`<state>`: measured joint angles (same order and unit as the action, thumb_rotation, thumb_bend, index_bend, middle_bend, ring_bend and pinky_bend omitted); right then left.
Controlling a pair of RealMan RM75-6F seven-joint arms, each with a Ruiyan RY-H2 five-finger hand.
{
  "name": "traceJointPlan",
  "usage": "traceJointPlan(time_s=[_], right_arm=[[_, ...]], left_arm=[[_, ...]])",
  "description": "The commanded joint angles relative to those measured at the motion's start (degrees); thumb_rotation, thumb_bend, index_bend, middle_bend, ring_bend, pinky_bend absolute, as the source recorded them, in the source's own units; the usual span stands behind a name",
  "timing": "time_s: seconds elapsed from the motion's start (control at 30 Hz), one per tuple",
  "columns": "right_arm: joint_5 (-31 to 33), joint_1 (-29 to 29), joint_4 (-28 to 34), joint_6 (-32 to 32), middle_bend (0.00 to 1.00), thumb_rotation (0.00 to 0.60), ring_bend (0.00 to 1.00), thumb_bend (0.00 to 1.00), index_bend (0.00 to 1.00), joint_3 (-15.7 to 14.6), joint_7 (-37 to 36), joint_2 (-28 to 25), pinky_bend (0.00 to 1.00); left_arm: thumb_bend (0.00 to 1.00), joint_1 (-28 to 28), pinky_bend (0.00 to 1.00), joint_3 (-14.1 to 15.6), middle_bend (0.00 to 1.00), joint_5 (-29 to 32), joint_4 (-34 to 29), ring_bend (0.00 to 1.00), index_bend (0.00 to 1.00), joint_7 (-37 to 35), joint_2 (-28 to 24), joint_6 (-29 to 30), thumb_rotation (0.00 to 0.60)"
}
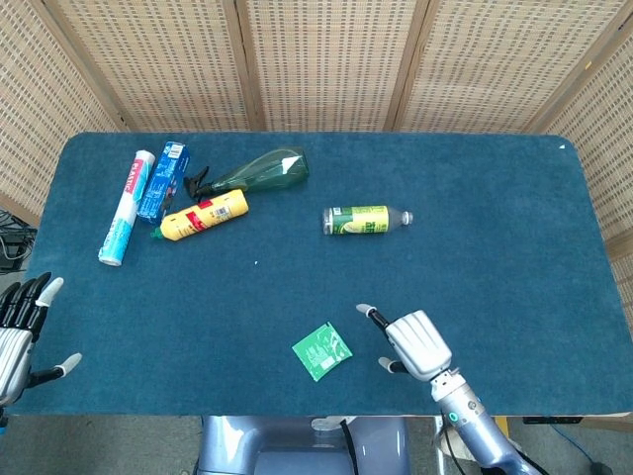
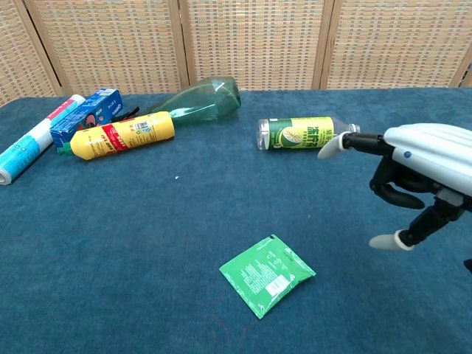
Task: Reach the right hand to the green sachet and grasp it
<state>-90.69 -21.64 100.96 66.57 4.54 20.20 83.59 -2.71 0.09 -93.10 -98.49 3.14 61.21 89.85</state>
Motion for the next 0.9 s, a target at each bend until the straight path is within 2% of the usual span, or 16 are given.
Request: traceJointPlan(time_s=[0.03,0.13,0.2,0.57,0.9], right_arm=[[-0.2,-0.7,0.2,-1.2,0.99,0.6,1.0,0.38,0.28,-1.0,1.6,0.8,0.94],[0.3,-1.2,0.6,-2.5,1.0,0.6,1.0,0.6,0.34,-1.9,2.6,1.2,0.95],[0.9,-1.3,1.0,-3.2,1.0,0.6,1.0,0.64,0.35,-2.3,1.9,1.7,0.96],[5.8,-4.4,1.4,-9.5,1.0,0.6,1.0,0.69,0.27,-3.7,10.9,3.5,0.96],[13.9,-6.5,2.4,-11.9,1.0,0.6,1.0,0.78,0.23,-3.3,19.7,6.5,0.96]], left_arm=[[0.1,0.0,0.01,0.0,0.0,0.0,0.1,0.0,0.0,-0.2,0.0,0.0,0.593],[0.1,-0.1,0.01,-0.1,0.0,0.1,0.2,0.0,0.0,-0.3,0.1,-0.1,0.593],[0.1,-0.1,0.01,-0.1,0.0,0.0,0.2,0.0,0.0,-0.3,0.1,0.0,0.593],[0.1,-0.1,0.01,0.0,0.0,-0.1,0.3,0.0,0.0,-0.2,0.3,-0.2,0.594],[0.1,-0.2,0.01,0.1,0.0,0.1,0.3,0.0,0.0,-0.5,0.2,-0.5,0.594]])
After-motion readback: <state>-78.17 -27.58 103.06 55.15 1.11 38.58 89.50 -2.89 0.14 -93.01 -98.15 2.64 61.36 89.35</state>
